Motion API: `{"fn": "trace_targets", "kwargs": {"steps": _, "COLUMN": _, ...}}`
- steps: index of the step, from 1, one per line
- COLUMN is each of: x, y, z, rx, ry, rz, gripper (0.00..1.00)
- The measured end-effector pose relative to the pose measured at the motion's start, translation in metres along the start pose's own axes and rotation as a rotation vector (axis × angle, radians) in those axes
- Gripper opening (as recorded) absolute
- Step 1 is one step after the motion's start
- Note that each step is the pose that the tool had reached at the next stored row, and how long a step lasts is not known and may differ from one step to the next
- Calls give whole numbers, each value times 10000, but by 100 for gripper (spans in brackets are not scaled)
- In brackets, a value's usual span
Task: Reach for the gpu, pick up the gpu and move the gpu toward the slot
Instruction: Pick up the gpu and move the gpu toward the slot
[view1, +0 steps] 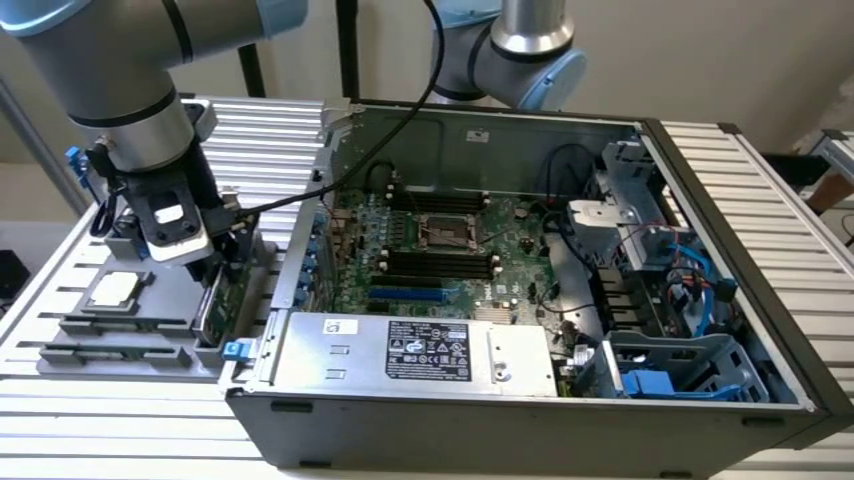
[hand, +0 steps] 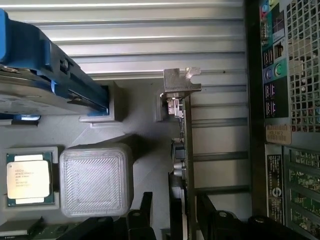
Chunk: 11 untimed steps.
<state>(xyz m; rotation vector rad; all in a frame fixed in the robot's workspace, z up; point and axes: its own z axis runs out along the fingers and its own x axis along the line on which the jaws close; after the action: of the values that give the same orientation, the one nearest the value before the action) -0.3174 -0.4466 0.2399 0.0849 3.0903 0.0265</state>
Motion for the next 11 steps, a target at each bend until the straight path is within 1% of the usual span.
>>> {"fn": "trace_targets", "kwargs": {"steps": 4, "x": 0, "y": 0, "z": 4, "rx": 35, "ry": -3, "rz": 19, "gripper": 46}}
{"fn": "trace_targets", "kwargs": {"steps": 5, "x": 1, "y": 1, "z": 4, "rx": 43, "ry": -5, "rz": 27, "gripper": 39}}
{"fn": "trace_targets", "kwargs": {"steps": 11, "x": -12, "y": 2, "z": 5, "rx": 78, "ry": -7, "rz": 72, "gripper": 39}}
